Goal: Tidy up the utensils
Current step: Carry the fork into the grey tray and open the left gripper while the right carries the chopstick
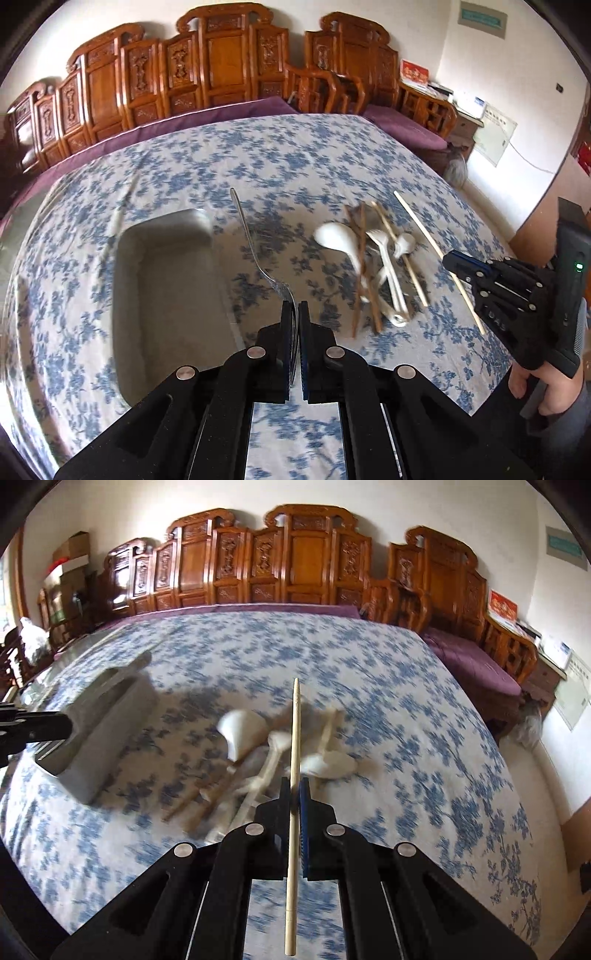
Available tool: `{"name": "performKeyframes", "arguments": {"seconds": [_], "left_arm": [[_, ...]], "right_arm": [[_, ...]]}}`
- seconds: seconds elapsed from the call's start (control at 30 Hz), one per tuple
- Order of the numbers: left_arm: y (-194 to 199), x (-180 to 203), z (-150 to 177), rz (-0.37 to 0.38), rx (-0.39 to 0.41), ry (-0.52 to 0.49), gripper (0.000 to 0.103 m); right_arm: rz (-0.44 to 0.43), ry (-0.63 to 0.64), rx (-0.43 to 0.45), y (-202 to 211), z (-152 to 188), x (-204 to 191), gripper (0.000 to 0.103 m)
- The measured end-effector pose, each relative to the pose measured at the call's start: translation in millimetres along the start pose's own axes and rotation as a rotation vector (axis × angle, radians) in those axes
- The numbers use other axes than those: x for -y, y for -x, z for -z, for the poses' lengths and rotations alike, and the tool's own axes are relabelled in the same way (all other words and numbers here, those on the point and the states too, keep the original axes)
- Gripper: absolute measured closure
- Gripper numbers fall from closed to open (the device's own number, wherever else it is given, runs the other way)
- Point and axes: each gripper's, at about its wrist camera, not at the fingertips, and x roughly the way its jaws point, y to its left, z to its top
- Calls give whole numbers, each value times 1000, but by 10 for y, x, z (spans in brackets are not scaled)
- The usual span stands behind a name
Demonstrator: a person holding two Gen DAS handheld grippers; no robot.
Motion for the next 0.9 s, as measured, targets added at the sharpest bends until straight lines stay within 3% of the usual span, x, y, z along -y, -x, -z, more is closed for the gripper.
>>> {"name": "performKeyframes", "arguments": {"seconds": [0.43, 0.63, 0.9], "left_arm": [[-42, -685, 66, -37, -26, 65, 100], [-242, -851, 151, -28, -67, 84, 100], [-344, -954, 177, -2, -63, 117, 100]], "right_arm": [[-82, 111, 43, 93, -357, -810, 98], [-98, 148, 36, 21, -428, -1030, 98], [-127, 168, 7, -128, -468, -1230, 98]]}}
